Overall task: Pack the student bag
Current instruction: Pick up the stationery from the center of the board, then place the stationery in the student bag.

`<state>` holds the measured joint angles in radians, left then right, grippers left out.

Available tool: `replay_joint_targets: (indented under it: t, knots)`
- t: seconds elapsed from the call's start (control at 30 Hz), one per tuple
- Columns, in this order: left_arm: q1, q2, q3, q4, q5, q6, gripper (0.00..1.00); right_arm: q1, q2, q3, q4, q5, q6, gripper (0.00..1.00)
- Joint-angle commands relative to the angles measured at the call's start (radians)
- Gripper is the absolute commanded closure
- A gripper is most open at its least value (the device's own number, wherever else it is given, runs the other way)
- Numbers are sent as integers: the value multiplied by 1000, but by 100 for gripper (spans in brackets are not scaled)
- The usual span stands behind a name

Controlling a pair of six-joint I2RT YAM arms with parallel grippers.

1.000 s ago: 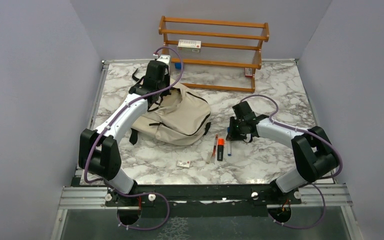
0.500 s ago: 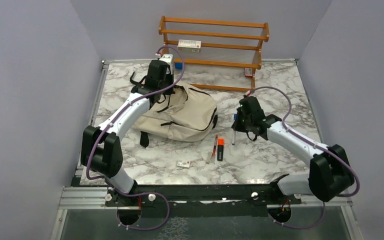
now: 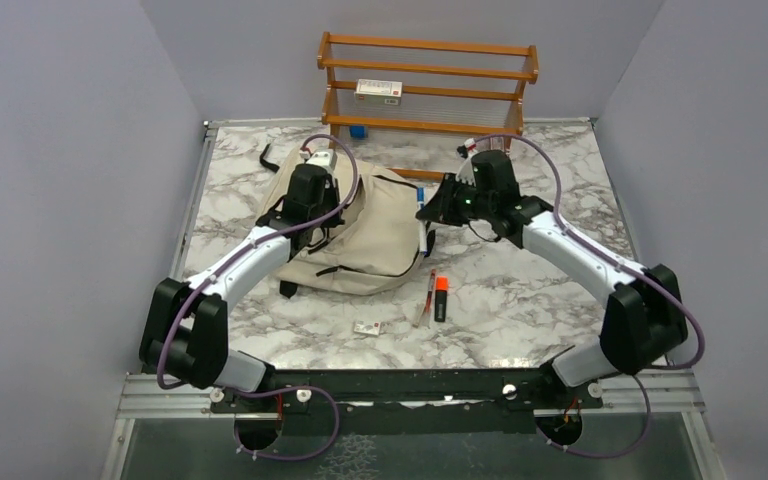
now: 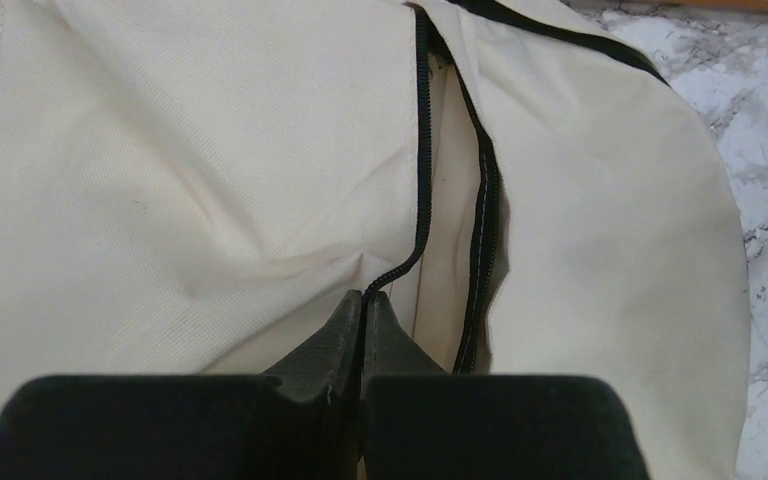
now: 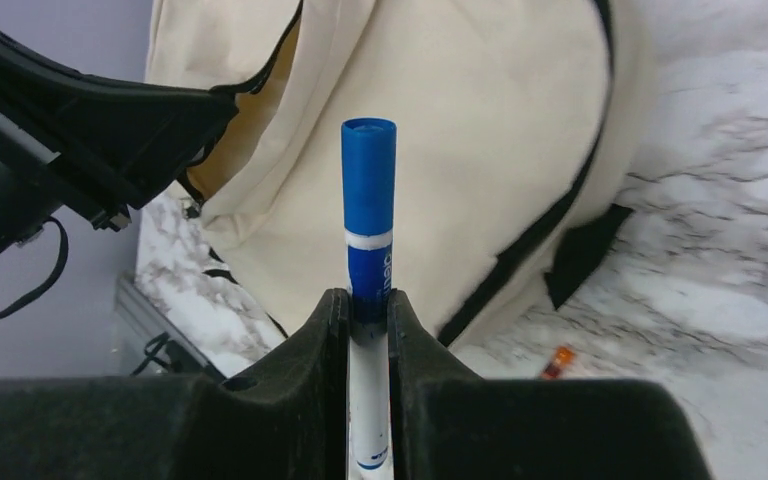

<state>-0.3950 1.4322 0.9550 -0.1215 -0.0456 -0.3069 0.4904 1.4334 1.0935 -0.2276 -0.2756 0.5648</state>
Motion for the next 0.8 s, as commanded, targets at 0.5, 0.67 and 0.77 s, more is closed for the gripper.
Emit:
replay_joint_targets:
  t: [0.5, 0.67, 0.77]
  knots:
    - [-8, -103, 9, 81, -212, -110, 100, 136, 358, 231, 400, -141, 485, 100]
    - [-11, -104, 16, 83, -199, -97, 100, 150, 436, 274, 407, -104, 528, 100]
    - [-14, -102, 19, 85, -185, -92, 100, 161, 467, 285, 404, -25, 570, 100]
